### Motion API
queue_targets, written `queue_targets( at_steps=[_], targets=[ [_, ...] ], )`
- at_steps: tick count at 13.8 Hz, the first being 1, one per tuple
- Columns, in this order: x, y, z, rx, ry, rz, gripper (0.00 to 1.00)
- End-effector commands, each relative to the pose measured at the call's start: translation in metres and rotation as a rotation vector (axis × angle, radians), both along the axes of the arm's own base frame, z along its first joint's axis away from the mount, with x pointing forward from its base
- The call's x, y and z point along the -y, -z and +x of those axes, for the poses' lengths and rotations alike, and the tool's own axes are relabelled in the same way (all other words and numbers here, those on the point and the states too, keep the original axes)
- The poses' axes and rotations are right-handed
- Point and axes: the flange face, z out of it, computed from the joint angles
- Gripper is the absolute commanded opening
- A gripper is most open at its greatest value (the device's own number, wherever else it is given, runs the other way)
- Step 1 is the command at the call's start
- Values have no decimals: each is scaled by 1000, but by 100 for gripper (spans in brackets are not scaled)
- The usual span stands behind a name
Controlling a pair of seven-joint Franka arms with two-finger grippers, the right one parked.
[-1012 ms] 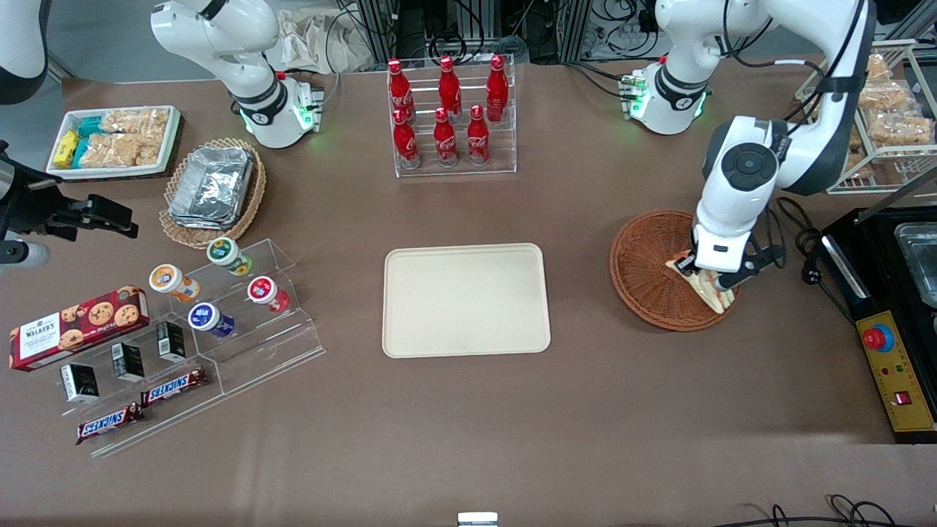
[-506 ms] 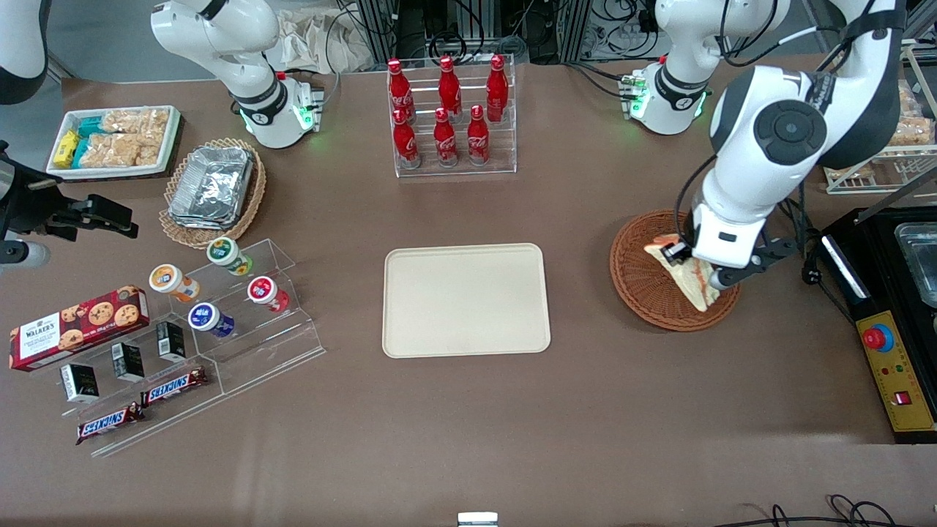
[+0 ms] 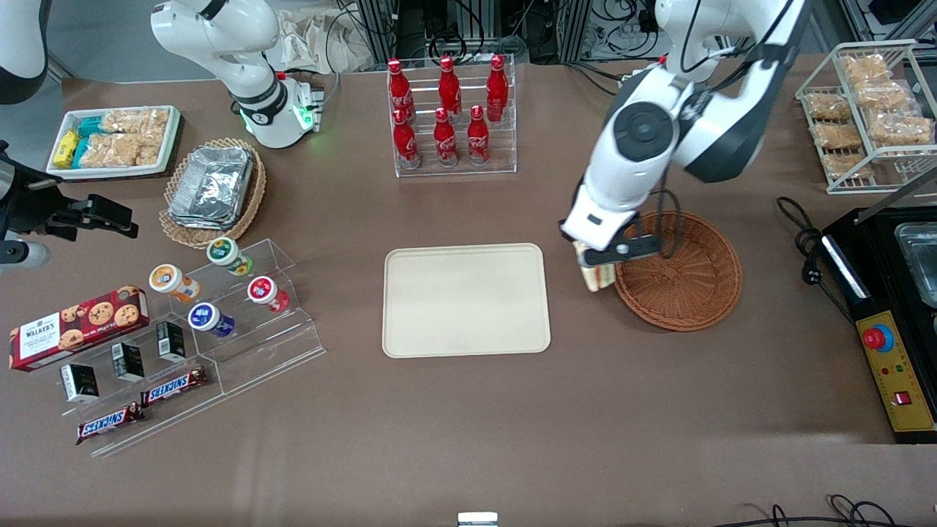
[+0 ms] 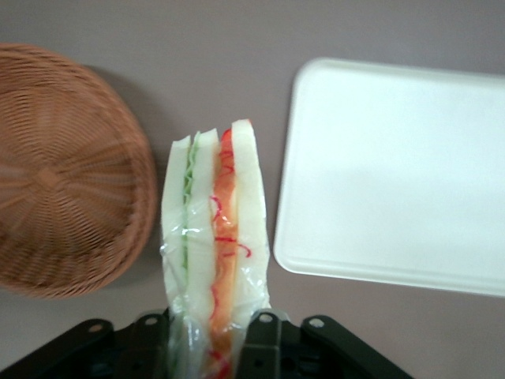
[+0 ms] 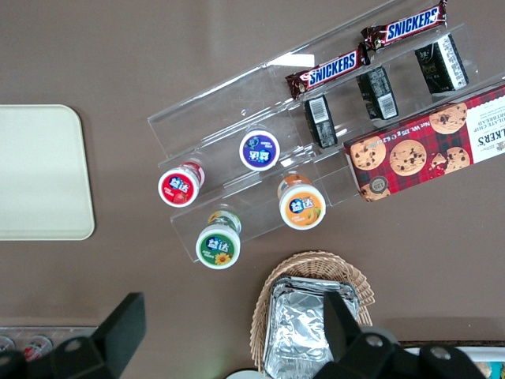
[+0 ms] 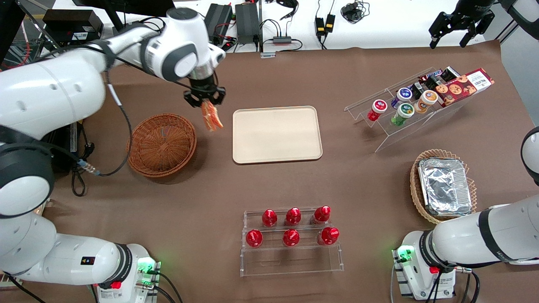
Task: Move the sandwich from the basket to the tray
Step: 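Lift the sandwich and carry it toward the beige tray, then lower the sandwich onto the tray and open the left gripper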
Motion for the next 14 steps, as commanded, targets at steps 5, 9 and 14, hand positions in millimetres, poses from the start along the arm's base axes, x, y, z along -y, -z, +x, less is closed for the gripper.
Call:
queue_targets(
  at_steps=[5, 9, 14],
  targets=[
    [76, 123, 1, 31, 225, -21, 0],
    [80, 150, 17, 85, 248, 12, 0],
    [94, 173, 24, 116, 238, 9, 1]
  ],
)
